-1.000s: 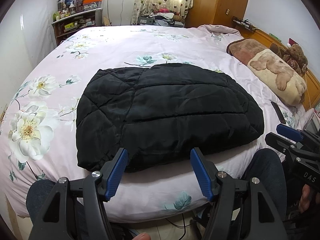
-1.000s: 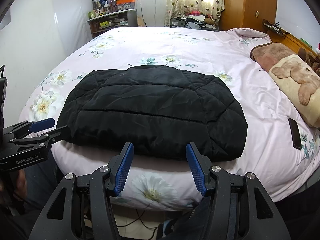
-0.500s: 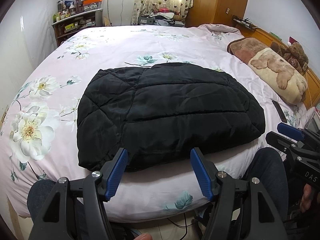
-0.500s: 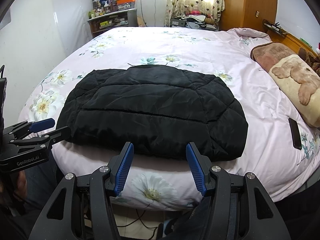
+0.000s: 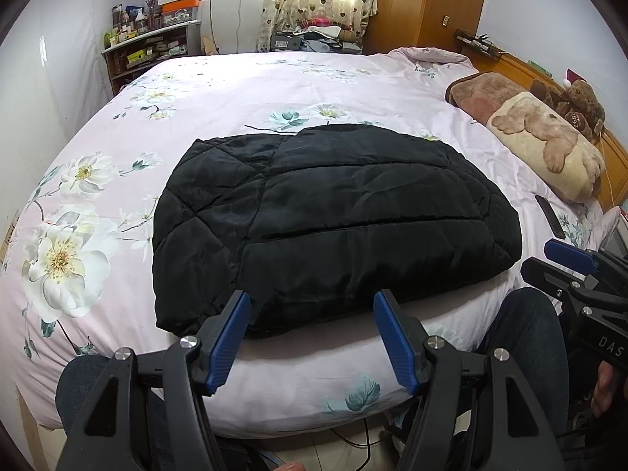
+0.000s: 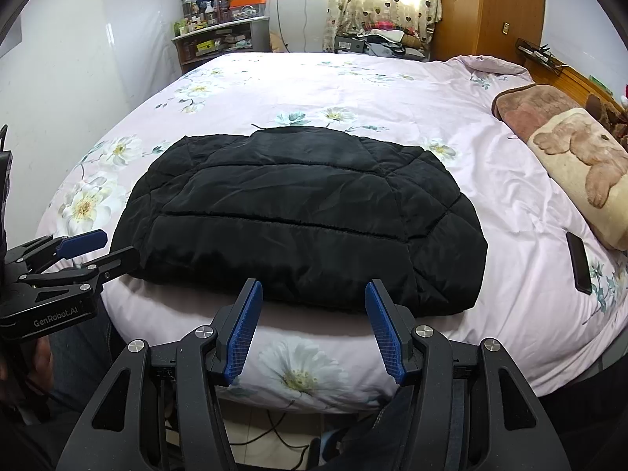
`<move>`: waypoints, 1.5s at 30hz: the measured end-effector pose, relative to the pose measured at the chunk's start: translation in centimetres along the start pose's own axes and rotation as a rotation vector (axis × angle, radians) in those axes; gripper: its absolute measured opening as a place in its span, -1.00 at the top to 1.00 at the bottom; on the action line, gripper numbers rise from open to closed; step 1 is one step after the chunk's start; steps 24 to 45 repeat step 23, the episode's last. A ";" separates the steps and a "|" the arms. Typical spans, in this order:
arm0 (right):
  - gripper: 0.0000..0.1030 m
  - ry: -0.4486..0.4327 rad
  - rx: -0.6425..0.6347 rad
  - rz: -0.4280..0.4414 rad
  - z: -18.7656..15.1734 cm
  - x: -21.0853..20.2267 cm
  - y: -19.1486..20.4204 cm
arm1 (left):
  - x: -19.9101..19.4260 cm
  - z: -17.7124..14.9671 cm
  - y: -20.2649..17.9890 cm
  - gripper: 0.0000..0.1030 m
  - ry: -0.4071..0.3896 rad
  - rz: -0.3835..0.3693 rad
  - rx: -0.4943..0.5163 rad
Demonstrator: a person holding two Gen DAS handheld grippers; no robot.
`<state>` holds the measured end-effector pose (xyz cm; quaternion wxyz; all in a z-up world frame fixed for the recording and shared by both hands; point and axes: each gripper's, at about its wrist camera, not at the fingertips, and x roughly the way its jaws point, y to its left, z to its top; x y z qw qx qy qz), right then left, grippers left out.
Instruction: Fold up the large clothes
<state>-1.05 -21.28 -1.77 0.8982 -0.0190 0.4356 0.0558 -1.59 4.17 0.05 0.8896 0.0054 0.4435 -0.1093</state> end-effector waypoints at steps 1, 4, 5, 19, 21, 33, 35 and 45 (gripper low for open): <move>-0.07 0.000 0.000 0.000 0.0 0.0 0.0 | 0.0 0.0 0.0 -0.31 0.001 0.000 0.000; -0.07 0.001 -0.001 -0.001 0.0 0.0 0.0 | 0.0 0.0 -0.1 -0.31 0.001 0.002 0.001; -0.07 0.000 -0.001 0.000 0.0 0.0 0.0 | 0.0 0.0 0.0 -0.31 0.001 0.000 0.001; -0.07 0.000 -0.001 0.000 0.0 0.0 0.1 | 0.2 -0.2 -0.2 -0.31 0.002 -0.005 0.002; -0.07 0.000 -0.002 -0.001 0.0 0.0 0.1 | 0.1 -0.2 -0.1 -0.31 -0.005 -0.005 0.001; -0.07 -0.003 -0.004 0.000 0.0 0.0 -0.1 | 0.0 -0.1 -0.1 -0.31 -0.007 -0.006 0.002; -0.07 -0.003 -0.004 0.000 0.0 0.0 -0.1 | 0.0 -0.1 -0.1 -0.31 -0.007 -0.006 0.002; -0.07 -0.003 -0.004 0.000 0.0 0.0 -0.1 | 0.0 -0.1 -0.1 -0.31 -0.007 -0.006 0.002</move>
